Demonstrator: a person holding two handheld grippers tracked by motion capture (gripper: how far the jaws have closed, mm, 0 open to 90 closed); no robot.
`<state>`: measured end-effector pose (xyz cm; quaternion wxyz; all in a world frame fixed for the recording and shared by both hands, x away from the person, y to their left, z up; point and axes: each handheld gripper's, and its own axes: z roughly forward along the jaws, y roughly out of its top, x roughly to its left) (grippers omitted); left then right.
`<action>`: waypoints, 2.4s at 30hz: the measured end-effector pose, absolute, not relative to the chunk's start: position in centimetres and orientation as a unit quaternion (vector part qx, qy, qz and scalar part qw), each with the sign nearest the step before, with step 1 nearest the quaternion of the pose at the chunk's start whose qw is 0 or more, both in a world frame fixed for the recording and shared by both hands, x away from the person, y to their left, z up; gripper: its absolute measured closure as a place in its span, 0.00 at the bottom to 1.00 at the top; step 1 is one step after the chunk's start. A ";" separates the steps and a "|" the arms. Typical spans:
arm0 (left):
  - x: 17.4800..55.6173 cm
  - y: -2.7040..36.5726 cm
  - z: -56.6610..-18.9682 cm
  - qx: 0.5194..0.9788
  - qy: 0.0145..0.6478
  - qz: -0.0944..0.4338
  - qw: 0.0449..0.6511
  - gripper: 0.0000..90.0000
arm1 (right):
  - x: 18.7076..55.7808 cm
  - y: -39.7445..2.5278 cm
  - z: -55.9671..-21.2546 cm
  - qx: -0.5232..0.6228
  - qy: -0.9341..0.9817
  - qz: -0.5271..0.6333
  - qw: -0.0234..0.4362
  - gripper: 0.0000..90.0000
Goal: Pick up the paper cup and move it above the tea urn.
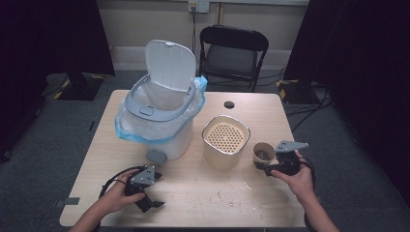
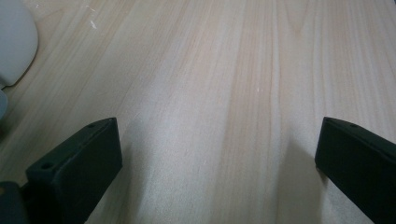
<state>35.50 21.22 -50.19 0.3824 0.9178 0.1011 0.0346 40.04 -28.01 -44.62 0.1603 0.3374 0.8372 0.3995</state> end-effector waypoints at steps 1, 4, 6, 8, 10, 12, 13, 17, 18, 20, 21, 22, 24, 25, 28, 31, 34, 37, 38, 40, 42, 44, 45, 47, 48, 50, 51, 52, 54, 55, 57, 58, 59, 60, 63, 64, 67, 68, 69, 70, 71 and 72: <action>35.5 21.2 -50.2 0.918 0.101 0.035 0.382 0.00 | 40.0 -28.0 -44.6 0.337 0.837 0.400 0.160 0.35; 35.5 21.2 -50.2 0.918 0.101 0.035 0.383 0.00 | 40.6 -28.1 -43.9 0.339 0.837 0.396 0.166 0.35; 35.5 21.2 -50.2 0.918 0.101 0.035 0.383 0.00 | 40.9 -28.1 -43.7 0.338 0.836 0.397 0.168 0.35; 35.5 21.2 -50.2 0.918 0.101 0.035 0.383 0.00 | 41.2 -28.1 -43.5 0.341 0.835 0.397 0.168 0.35; 35.5 21.2 -50.2 0.918 0.101 0.035 0.383 0.00 | 41.3 -28.2 -43.4 0.343 0.834 0.398 0.167 0.35; 35.5 21.2 -50.2 0.918 0.101 0.035 0.383 0.00 | 41.5 -28.1 -43.4 0.347 0.829 0.406 0.165 0.35; 35.5 21.2 -50.2 0.918 0.101 0.035 0.383 0.00 | 41.5 -28.1 -43.4 0.347 0.829 0.406 0.165 0.35; 35.5 21.2 -50.2 0.918 0.101 0.035 0.382 0.00 | 41.7 -28.1 -43.4 0.354 0.815 0.428 0.167 0.35; 35.5 21.2 -50.2 0.918 0.101 0.035 0.383 0.00 | 41.8 -28.1 -43.4 0.354 0.814 0.428 0.167 0.35; 35.5 21.2 -50.2 0.918 0.101 0.035 0.382 0.00 | 41.9 -28.0 -43.2 0.355 0.813 0.430 0.167 0.35; 35.5 21.2 -50.2 0.918 0.101 0.035 0.383 0.00 | 42.0 -28.1 -43.1 0.356 0.812 0.431 0.168 0.35; 35.5 21.2 -50.2 0.918 0.101 0.035 0.383 0.00 | 42.1 -28.1 -43.0 0.356 0.811 0.432 0.169 0.35; 35.5 21.2 -50.2 0.918 0.101 0.035 0.383 0.00 | 42.3 -28.2 -42.8 0.360 0.810 0.430 0.171 0.35; 35.5 21.2 -50.2 0.918 0.101 0.035 0.383 0.00 | 42.3 -28.2 -42.8 0.360 0.810 0.430 0.171 0.35; 35.5 21.2 -50.2 0.918 0.101 0.035 0.383 0.00 | 42.8 -28.4 -42.3 0.368 0.804 0.432 0.177 0.35; 35.5 21.2 -50.2 0.918 0.101 0.035 0.383 0.00 | 43.1 -28.5 -41.9 0.373 0.799 0.433 0.187 0.35; 35.5 21.2 -50.2 0.918 0.101 0.035 0.383 0.00 | 43.4 -28.4 -41.5 0.376 0.796 0.432 0.195 0.35; 35.5 21.2 -50.2 0.918 0.101 0.035 0.383 0.00 | 43.8 -28.2 -41.0 0.380 0.794 0.427 0.204 0.35; 35.5 21.2 -50.2 0.918 0.101 0.035 0.382 0.00 | 44.0 -28.0 -40.7 0.383 0.793 0.425 0.211 0.35; 35.5 21.2 -50.2 0.918 0.101 0.035 0.382 0.00 | 44.3 -27.9 -40.4 0.383 0.791 0.426 0.217 0.35; 35.5 21.2 -50.2 0.918 0.101 0.034 0.383 0.00 | 44.5 -27.8 -40.2 0.385 0.789 0.424 0.222 0.35; 35.5 21.2 -50.2 0.918 0.101 0.035 0.383 0.00 | 44.7 -27.6 -40.0 0.386 0.789 0.422 0.224 0.35; 35.5 21.2 -50.2 0.918 0.101 0.035 0.383 0.00 | 44.7 -27.6 -40.0 0.386 0.789 0.422 0.224 0.35; 35.5 21.2 -50.2 0.918 0.101 0.035 0.383 0.00 | 44.9 -27.5 -39.8 0.384 0.791 0.419 0.227 0.35; 35.5 21.2 -50.2 0.918 0.101 0.035 0.383 0.00 | 45.2 -27.3 -39.7 0.383 0.792 0.416 0.229 0.35; 35.5 21.2 -50.2 0.918 0.101 0.035 0.382 0.00 | 45.4 -27.2 -39.5 0.381 0.794 0.412 0.234 0.35; 35.5 21.2 -50.2 0.918 0.101 0.035 0.382 0.00 | 45.5 -27.1 -39.4 0.381 0.794 0.410 0.236 0.35; 35.5 21.2 -50.2 0.918 0.101 0.035 0.382 0.00 | 45.6 -27.0 -39.4 0.381 0.794 0.409 0.239 0.35; 35.5 21.2 -50.2 0.918 0.101 0.035 0.382 0.00 | 45.8 -27.0 -39.3 0.381 0.794 0.407 0.242 0.35; 35.5 21.2 -50.2 0.918 0.101 0.035 0.382 0.00 | 45.8 -27.0 -39.3 0.381 0.794 0.407 0.242 0.35; 35.5 21.2 -50.2 0.918 0.101 0.035 0.382 0.00 | 46.3 -26.8 -39.2 0.379 0.794 0.410 0.242 0.35; 35.5 21.2 -50.2 0.918 0.101 0.035 0.382 0.00 | 46.5 -26.8 -39.2 0.377 0.794 0.410 0.243 0.35; 35.5 21.2 -50.2 0.918 0.101 0.035 0.382 0.00 | 46.6 -26.7 -39.3 0.377 0.795 0.410 0.242 0.36; 35.5 21.2 -50.2 0.918 0.101 0.034 0.382 0.00 | 46.8 -26.7 -39.3 0.376 0.796 0.409 0.241 0.36; 35.5 21.2 -50.2 0.918 0.100 0.034 0.383 0.00 | 47.0 -26.6 -39.4 0.372 0.797 0.408 0.244 0.36; 35.5 21.2 -50.2 0.917 0.099 0.032 0.384 0.00 | 47.3 -26.5 -39.5 0.367 0.799 0.409 0.243 0.36; 35.6 21.2 -50.2 0.917 0.098 0.031 0.386 0.00 | 47.8 -26.3 -39.6 0.356 0.803 0.412 0.243 0.36; 35.5 21.2 -50.2 0.917 0.099 0.033 0.384 0.00 | 47.9 -26.3 -39.7 0.351 0.804 0.415 0.242 0.36; 35.6 21.2 -50.2 0.918 0.097 0.032 0.384 0.00 | 48.0 -26.3 -39.6 0.348 0.805 0.415 0.242 0.36; 35.6 21.2 -50.2 0.918 0.097 0.031 0.384 0.00 | 48.2 -26.3 -39.6 0.341 0.805 0.419 0.244 0.36; 35.6 21.2 -50.2 0.918 0.096 0.031 0.384 0.00 | 48.3 -26.3 -39.6 0.338 0.806 0.420 0.244 0.36; 35.6 21.2 -50.2 0.918 0.096 0.031 0.384 0.00 | 48.4 -26.2 -39.5 0.333 0.806 0.422 0.247 0.36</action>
